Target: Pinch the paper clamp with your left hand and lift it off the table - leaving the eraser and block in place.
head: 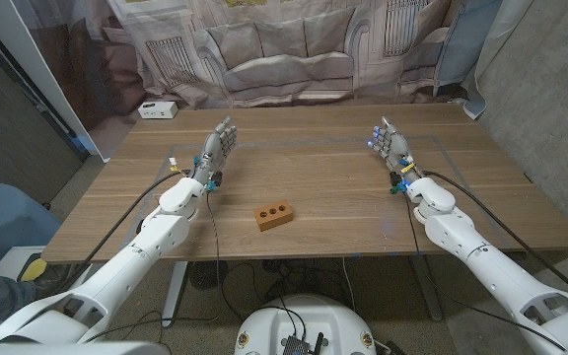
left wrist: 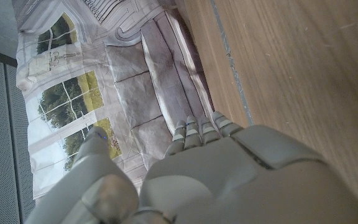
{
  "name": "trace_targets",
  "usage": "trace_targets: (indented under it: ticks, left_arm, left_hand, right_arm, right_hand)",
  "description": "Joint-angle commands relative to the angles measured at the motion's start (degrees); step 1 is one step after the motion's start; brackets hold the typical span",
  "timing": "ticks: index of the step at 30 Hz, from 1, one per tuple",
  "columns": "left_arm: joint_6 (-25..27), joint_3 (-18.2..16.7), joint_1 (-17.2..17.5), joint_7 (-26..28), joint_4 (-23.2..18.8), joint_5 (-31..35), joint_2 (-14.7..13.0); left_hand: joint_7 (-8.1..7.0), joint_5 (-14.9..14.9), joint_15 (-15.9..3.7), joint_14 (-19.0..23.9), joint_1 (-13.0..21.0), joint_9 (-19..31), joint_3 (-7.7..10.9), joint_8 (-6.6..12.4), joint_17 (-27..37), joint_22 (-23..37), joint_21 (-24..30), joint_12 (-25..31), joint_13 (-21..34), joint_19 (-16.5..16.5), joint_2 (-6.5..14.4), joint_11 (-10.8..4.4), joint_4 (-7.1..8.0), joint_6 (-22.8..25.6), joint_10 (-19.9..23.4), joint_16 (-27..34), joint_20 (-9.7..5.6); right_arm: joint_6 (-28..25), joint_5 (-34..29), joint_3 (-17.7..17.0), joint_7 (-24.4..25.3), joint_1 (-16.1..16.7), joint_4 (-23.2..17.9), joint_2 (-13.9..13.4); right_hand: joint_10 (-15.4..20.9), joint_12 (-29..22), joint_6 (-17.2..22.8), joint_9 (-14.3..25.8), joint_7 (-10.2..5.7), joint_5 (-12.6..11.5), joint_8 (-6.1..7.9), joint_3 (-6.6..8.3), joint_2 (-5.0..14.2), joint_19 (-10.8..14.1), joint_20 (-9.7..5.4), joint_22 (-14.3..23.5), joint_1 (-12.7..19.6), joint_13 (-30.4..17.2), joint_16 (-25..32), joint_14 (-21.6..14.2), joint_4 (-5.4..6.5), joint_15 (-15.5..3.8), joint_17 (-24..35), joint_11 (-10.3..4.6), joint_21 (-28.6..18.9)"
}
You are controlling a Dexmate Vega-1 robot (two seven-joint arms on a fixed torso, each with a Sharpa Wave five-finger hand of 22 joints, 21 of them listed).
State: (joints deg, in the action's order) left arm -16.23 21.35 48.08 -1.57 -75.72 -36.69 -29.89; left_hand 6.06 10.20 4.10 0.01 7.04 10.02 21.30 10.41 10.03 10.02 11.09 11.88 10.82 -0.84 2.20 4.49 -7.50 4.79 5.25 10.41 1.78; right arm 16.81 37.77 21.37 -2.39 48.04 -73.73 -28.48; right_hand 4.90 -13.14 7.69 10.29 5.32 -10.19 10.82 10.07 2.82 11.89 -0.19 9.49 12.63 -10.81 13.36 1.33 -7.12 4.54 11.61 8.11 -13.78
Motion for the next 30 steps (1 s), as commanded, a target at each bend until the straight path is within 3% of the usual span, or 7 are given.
trace_targets:
  ticks: [1, 9, 22, 30]
  left_arm:
    - [-0.35, -0.55, 1.49, 1.23, -3.41, 1.05, -1.51]
    - [0.89, -1.92, 3.99, 3.86, -7.98, 1.28, -3.49]
    - [1.91, -2.8, 4.42, 5.33, -12.09, 5.98, -8.41]
    - [-1.26, -3.55, 5.14, 7.88, -12.74, 10.84, -9.65]
  left_hand:
    - [0.28, 0.41, 0.6, 0.38, 0.5, 0.12, 0.44, 0.38, 0.11, 0.21, 0.32, 0.34, 0.16, -0.05, 0.06, 0.16, 0.04, 0.22, 0.81, 0.38, 0.42]
    - [0.23, 0.36, 0.61, 1.34, 0.79, 0.09, 0.53, 0.66, 0.09, 0.2, 0.53, 0.71, 0.16, 0.63, 0.14, 0.08, -0.09, 1.23, 1.92, 0.62, 0.51]
    - [0.53, 0.22, 0.54, 3.68, 1.65, 0.1, 0.73, 1.04, 0.06, 0.17, 0.9, 1.38, 0.18, 2.23, 0.02, 0.1, -0.57, 3.12, 4.25, 1.04, 1.04]
    - [0.46, 0.08, 0.25, 6.47, 2.72, 0.15, 0.65, 1.32, 0.05, 0.14, 1.42, 1.97, 0.23, 4.69, -1.04, -0.15, -1.28, 4.9, 6.66, 1.45, 1.82]
  right_arm:
    - [1.23, 0.09, -0.42, 0.97, 1.86, -1.69, 0.03]
    - [2.33, 0.21, -1.76, 2.68, 4.32, -4.34, -0.9]
    - [1.74, 0.92, -2.4, 0.57, 3.98, -4.75, -2.7]
    - [4.79, 2.06, -2.55, -3.68, 2.52, -0.49, -1.71]
  right_hand:
    - [0.01, -0.41, 0.39, 0.2, -0.1, -0.25, 0.3, 0.31, 0.17, 0.43, 0.13, 0.28, 0.57, -0.23, 0.26, 0.01, 0.03, 0.44, 0.21, 0.46, -0.18]
    - [0.13, -0.35, 0.44, 0.2, -0.15, -0.24, 0.3, 0.32, 0.22, 0.51, 0.17, 0.29, 0.61, -0.24, 0.21, -0.08, 0.01, 0.47, 0.23, 0.56, -0.05]
    - [0.37, -0.26, 0.64, 0.2, -0.09, -0.22, 0.33, 0.36, 0.35, 0.57, 0.13, 0.29, 0.72, -0.27, 0.08, -0.14, -0.03, 0.54, 0.25, 0.6, 0.22]
    - [0.32, -0.03, 0.81, 0.2, -0.18, -0.2, 0.33, 0.41, 0.54, -0.81, -0.22, 0.32, 0.78, -0.3, -0.56, 1.08, -0.03, 0.14, 0.31, 0.5, 1.1]
